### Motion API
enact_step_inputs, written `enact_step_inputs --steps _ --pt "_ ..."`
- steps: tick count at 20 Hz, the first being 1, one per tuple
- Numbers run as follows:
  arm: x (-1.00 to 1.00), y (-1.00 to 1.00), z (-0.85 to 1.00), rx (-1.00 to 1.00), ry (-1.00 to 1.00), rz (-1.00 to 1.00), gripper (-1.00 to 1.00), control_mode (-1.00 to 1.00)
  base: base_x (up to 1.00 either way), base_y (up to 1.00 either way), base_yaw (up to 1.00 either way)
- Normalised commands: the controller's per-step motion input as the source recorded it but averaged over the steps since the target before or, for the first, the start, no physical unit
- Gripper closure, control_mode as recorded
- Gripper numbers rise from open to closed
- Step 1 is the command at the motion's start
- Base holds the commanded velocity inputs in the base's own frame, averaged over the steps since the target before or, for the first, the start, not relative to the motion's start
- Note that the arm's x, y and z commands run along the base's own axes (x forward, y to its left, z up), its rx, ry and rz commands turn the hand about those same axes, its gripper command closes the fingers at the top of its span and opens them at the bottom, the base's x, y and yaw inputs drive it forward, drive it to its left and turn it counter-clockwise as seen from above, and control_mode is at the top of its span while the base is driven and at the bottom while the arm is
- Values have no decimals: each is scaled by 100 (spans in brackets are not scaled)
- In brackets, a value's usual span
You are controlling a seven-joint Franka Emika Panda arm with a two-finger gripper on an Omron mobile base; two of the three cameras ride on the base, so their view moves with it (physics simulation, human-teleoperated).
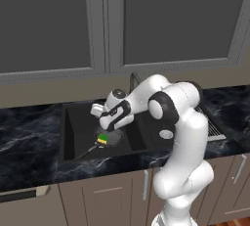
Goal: Pick the pan and sponge and place them into the sink. Then turn on the water.
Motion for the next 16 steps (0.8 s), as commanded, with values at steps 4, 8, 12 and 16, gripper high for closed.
enact_step_inputs --steps 4,8,12,16 --pt "-26 -4 33 0 -16 0 -100 -100 0 0 0" --pt "-19 0 36 -4 -18 1 -100 -100 0 0 0" --pt "-13 0 35 -9 -15 1 -100 -100 0 0 0" --pt "-17 1 41 -8 -11 0 -100 -100 0 0 0"
